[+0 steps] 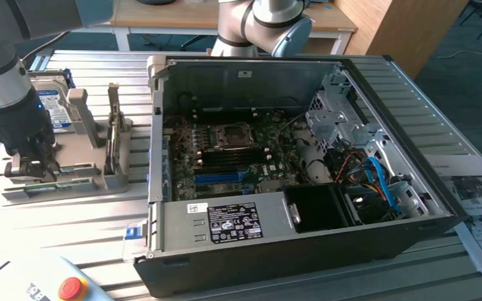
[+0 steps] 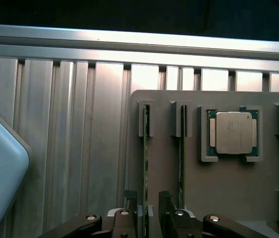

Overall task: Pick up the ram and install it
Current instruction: 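Pick up the ram and move it above insertion slot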

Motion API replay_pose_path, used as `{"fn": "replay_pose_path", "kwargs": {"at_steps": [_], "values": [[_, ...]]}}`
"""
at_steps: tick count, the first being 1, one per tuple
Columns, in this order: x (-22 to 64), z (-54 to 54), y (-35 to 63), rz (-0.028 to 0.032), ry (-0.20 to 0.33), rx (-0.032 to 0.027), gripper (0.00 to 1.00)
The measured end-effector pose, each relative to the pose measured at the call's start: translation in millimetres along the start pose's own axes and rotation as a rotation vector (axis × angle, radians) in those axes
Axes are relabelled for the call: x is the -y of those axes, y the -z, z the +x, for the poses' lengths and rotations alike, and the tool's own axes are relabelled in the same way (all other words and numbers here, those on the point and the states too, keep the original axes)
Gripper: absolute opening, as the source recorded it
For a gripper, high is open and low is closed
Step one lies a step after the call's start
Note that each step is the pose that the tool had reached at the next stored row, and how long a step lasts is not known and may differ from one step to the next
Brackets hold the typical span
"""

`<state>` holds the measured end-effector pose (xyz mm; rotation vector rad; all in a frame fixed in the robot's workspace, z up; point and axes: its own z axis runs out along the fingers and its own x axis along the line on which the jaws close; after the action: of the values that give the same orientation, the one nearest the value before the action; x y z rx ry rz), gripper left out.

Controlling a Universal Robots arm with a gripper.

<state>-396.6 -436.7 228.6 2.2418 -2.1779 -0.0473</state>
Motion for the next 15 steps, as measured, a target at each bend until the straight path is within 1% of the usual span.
{"fn": "replay_pose_path", "kwargs": {"at_steps": [2, 7, 11, 15], "values": [[0.0, 0.0, 0.0, -0.0001, 0.008, -0.0002, 0.31], [0.0, 0.0, 0.0, -0.0002, 0.010, -0.0003, 0.31], [0.5, -0.1, -0.2, -0.0004, 0.037, -0.0011, 0.31], [0.6, 0.0, -0.5, -0.0005, 0.037, -0.0012, 0.31]]}}
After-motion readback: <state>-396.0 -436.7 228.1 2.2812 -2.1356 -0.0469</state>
